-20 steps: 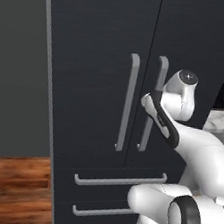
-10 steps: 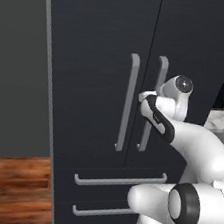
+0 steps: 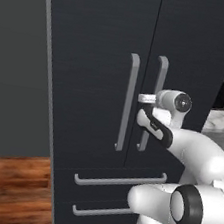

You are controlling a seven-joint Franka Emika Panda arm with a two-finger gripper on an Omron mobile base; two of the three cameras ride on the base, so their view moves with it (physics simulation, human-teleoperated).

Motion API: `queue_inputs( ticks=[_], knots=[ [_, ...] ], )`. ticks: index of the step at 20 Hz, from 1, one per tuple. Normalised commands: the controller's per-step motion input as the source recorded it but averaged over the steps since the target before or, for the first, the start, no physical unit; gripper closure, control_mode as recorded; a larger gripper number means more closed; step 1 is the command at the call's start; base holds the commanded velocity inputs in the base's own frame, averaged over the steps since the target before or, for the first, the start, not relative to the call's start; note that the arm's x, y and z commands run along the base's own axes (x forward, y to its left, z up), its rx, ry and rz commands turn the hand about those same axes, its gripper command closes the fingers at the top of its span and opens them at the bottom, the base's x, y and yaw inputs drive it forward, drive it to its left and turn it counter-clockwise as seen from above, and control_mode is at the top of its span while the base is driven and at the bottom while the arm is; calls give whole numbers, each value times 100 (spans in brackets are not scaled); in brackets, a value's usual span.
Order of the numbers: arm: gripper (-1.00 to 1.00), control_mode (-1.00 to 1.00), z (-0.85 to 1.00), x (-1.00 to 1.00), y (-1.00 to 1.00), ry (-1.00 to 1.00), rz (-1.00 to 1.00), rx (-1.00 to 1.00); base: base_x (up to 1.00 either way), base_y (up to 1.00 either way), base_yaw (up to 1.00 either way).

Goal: Retrieve a lemon from the fridge and place it on the cutting board with the fish.

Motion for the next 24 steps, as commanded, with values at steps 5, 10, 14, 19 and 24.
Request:
queue_inputs(
  ticks=[5, 10, 14, 19, 24],
  knots=[
    [100, -100, 1, 20, 0, 3, 0, 0, 0, 0, 0],
    [100, -100, 20, -23, -18, 1, 0, 0, 0, 0, 0],
    [100, -100, 40, -85, -40, 0, 0, 1, 0, 0, 0],
    [100, -100, 60, -100, -83, 9, 0, 8, 0, 0, 0],
    [100, -100, 63, -100, -99, 22, 0, 11, 0, 0, 0]
  ],
)
